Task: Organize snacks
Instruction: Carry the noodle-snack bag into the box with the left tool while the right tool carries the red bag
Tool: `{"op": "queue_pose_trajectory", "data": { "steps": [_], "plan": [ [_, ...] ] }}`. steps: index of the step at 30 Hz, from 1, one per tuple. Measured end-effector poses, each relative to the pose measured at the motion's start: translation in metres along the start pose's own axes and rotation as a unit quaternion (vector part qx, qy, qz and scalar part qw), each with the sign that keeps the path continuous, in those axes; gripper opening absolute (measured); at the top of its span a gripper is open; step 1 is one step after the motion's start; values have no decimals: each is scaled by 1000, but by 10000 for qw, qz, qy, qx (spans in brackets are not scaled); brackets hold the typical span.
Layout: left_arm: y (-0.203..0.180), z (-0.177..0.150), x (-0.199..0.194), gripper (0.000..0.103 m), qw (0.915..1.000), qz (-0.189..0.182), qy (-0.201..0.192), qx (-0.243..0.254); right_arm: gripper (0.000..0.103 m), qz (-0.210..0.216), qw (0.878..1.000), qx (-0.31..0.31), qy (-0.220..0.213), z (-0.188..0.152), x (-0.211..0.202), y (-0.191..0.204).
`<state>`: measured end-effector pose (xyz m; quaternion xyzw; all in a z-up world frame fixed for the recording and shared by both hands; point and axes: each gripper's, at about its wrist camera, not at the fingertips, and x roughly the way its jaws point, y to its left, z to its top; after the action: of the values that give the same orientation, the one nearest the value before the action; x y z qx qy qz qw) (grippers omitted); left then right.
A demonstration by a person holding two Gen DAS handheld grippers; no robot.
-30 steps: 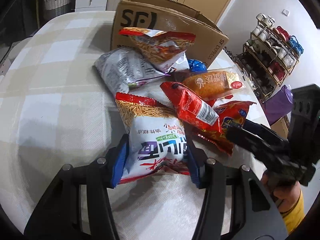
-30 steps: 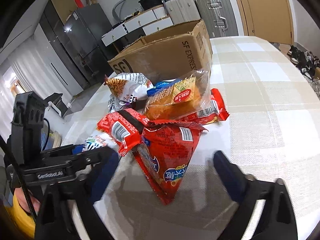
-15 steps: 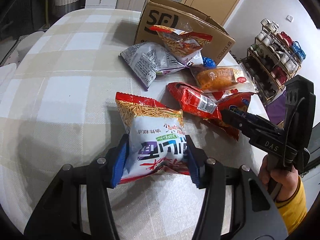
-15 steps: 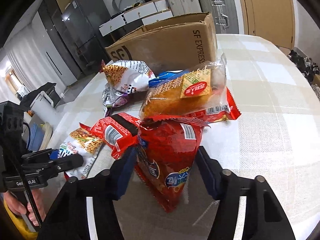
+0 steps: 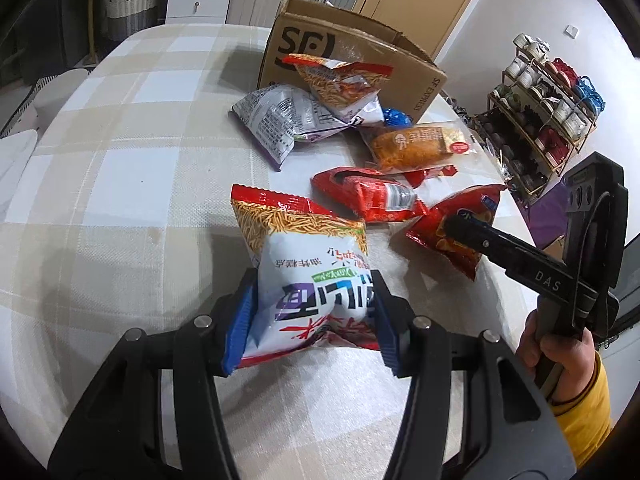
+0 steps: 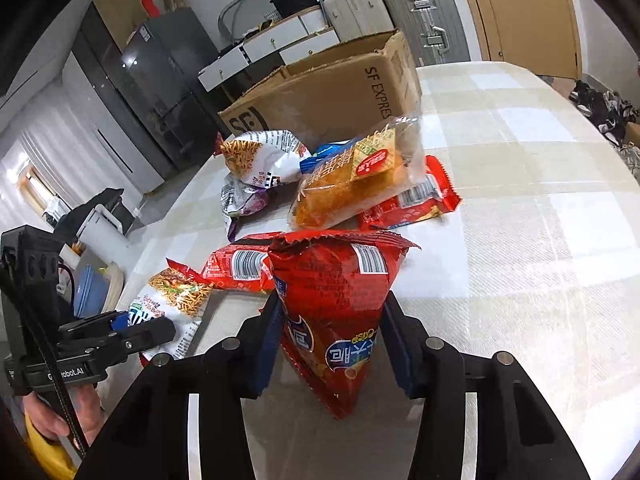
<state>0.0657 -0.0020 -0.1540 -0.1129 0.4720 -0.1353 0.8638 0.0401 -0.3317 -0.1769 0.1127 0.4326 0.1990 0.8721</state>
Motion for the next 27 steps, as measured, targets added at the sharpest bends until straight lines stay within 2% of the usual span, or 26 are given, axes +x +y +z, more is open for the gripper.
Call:
{"op": "queue_pose_trajectory", "data": {
  "steps": [4, 13, 21, 27],
  "plan": [
    [-2, -4, -10, 50, 10000, -7, -48, 38, 48, 44, 9999, 3, -145, -4, -17, 1],
    [-11, -10, -34, 50, 9997, -46, -208, 136, 48, 447, 9976, -20, -521, -5, -55, 11],
    [-19, -5, -84, 50, 9969, -75, -758, 184, 48, 698, 9938, -124, -858, 3, -92, 31],
    [-32, 4, -121, 50, 9936, -94, -1068, 348, 48, 864, 9880, -350, -1229, 24, -134, 49]
  ]
}}
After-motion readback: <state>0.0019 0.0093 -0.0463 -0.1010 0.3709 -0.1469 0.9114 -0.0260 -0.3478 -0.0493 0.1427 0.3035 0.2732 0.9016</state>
